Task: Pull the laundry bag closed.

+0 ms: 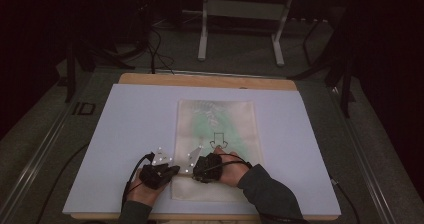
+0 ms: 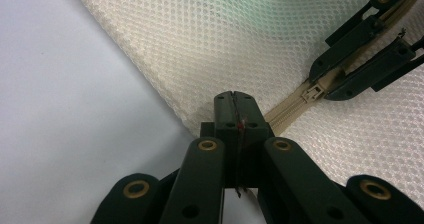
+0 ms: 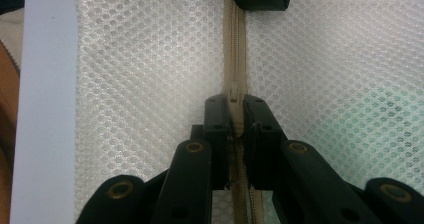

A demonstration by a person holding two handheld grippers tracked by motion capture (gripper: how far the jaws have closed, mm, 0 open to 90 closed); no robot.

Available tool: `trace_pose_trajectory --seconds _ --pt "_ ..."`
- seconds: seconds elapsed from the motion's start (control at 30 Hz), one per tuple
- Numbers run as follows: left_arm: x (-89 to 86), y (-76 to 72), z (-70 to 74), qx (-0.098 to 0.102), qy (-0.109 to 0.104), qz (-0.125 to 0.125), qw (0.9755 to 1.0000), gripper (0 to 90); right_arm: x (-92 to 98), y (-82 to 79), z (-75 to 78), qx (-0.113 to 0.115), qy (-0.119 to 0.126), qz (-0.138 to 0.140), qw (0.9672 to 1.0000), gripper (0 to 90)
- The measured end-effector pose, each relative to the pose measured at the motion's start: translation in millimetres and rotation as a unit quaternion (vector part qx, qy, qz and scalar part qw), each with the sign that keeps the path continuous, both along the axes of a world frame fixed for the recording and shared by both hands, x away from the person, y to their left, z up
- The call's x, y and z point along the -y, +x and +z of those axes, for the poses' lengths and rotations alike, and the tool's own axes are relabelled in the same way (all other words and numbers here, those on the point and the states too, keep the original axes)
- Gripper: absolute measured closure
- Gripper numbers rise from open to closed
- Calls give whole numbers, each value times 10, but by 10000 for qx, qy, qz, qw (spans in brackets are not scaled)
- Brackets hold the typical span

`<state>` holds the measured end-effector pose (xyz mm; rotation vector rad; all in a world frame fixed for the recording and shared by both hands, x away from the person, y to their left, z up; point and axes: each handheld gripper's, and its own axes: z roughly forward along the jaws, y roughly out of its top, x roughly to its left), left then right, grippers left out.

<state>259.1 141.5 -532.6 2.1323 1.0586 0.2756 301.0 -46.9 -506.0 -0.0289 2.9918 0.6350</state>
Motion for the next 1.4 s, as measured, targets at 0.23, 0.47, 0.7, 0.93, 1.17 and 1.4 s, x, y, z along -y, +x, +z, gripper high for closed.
trace_pose_trajectory --seconds 0.23,0.47,0.7,0.93,1.17,1.4 --pt "3 -1 3 16 44 -26 10000 894 -9 -7 5 24 -63 44 10000 824" --pt "3 -2 2 24 43 -30 10000 894 1 -17 17 60 -120 56 9999 824" --pt "6 -3 3 27 48 -25 10000 894 43 -17 24 69 -151 34 9999 824" --pt "1 1 3 17 42 -40 10000 894 57 -18 27 45 -168 30 9998 824" --pt "5 -2 4 31 59 -36 10000 894 95 -15 33 29 -193 21 9998 825" --pt "9 -5 5 30 73 -35 10000 894 102 -17 31 26 -202 15 9998 824"
